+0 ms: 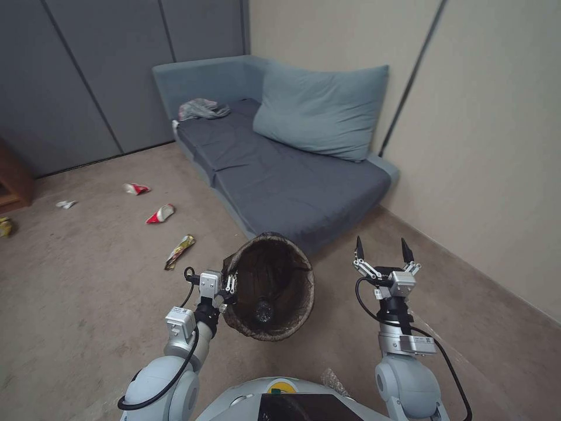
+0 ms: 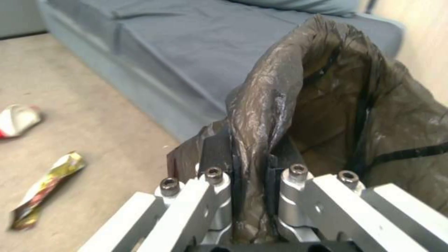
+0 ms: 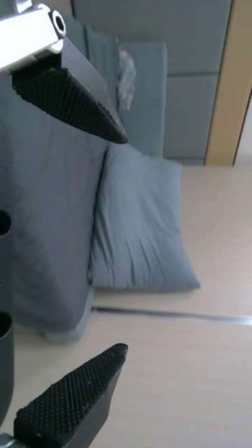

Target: Pick up the trash bin, then pick up the garbage from the floor and place it into the trash bin.

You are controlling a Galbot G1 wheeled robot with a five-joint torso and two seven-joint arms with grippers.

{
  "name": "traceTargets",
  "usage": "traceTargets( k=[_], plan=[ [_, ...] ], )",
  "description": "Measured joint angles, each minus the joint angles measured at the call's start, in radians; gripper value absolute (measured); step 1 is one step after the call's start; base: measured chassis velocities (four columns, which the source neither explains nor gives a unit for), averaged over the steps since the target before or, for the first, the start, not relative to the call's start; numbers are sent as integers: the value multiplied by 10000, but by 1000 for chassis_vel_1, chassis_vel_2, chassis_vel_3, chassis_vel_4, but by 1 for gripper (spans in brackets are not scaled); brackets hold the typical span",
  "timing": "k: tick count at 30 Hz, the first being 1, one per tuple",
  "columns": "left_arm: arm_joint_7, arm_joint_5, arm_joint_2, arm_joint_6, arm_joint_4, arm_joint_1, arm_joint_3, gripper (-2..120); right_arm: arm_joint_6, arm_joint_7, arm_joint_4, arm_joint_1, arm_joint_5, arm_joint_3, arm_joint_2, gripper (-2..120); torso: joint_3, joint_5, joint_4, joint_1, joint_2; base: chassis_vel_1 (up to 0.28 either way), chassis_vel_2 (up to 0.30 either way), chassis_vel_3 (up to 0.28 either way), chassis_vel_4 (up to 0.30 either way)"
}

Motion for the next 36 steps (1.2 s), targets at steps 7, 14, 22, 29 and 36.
traceTargets(
  k=[7, 14, 22, 29, 36],
  plan=[
    [7, -17, 17, -18, -13, 11, -19, 7, 12, -2, 4, -18, -2, -4, 34, 100, 0, 0, 2, 0, 0, 132, 125, 116, 129],
    [20, -37, 30, -23, -13, -20, -9, 7, 13, -2, -2, -17, -16, 0, 59, 100, 0, -1, -2, 0, 0, 132, 117, 124, 130],
    [34, -37, 33, -35, -14, -10, -10, 7, 14, -13, 15, -38, -32, 6, 74, 100, 0, 0, 0, 0, 0, 136, 136, 127, 134],
    [47, -39, 37, -38, -17, -11, -15, 7, 16, -60, 20, -28, -45, -2, 92, 100, 0, 0, -1, 0, 0, 124, 126, 119, 116],
    [53, -38, 33, -47, -17, -10, -17, 7, 48, -93, 20, -32, -50, 0, 90, 100, 0, 0, 0, 0, 0, 126, 119, 121, 130]
  ],
)
